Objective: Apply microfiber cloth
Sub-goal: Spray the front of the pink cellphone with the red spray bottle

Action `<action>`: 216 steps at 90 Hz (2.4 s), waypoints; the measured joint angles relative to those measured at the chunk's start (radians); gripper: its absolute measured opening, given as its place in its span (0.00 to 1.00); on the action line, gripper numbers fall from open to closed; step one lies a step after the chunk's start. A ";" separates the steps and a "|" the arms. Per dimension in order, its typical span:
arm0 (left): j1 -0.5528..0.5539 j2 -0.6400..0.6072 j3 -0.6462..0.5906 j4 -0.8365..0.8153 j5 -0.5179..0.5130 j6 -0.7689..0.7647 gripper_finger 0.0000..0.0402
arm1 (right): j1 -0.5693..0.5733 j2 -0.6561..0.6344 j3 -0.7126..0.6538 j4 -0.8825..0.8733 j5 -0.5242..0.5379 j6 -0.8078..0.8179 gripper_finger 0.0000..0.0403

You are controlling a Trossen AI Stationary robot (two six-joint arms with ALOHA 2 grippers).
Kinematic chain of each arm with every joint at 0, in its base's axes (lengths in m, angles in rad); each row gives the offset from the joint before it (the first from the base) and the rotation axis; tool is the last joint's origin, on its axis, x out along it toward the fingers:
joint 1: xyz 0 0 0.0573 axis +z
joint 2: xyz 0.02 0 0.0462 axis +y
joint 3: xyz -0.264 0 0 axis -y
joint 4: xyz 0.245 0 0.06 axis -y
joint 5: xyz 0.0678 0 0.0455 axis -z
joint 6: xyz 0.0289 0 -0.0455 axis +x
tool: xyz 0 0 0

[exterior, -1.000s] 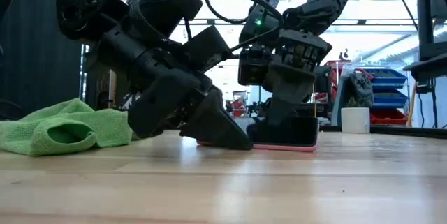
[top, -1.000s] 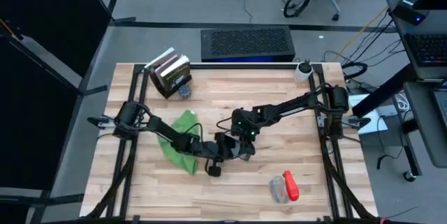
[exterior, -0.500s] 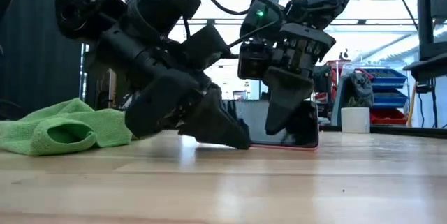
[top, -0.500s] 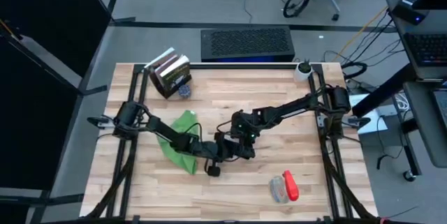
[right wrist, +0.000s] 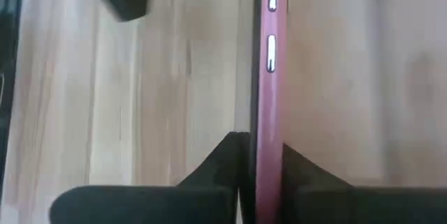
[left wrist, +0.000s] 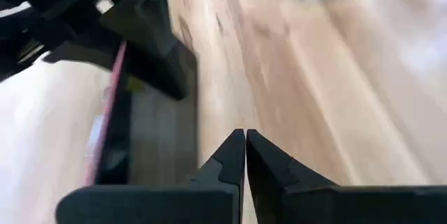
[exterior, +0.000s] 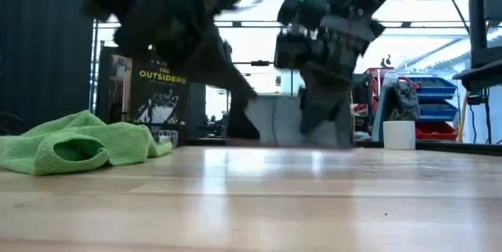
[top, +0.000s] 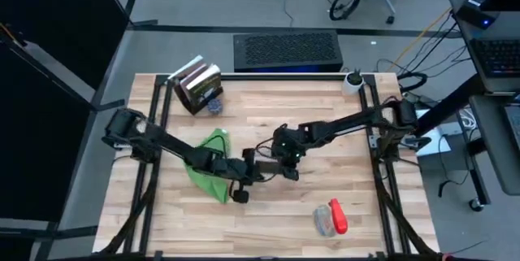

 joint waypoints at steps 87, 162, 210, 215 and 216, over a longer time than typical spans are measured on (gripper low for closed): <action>0.330 -0.410 0.002 0.088 -0.063 -0.038 0.53 | -0.233 -0.418 0.004 0.390 0.125 -0.263 0.04; 0.362 -0.322 0.003 0.578 0.158 0.064 0.32 | -0.147 -0.368 0.004 0.524 0.129 -0.224 0.04; 0.375 -0.299 0.003 0.607 0.137 0.112 0.03 | -0.163 -0.434 0.004 0.395 0.110 -0.224 0.33; 0.380 -0.299 0.003 0.608 0.137 0.112 0.03 | -0.164 -0.465 0.004 0.357 0.112 -0.229 0.40; 0.382 -0.299 0.003 0.608 0.137 0.112 0.03 | -0.164 -0.472 0.004 0.348 0.113 -0.230 0.41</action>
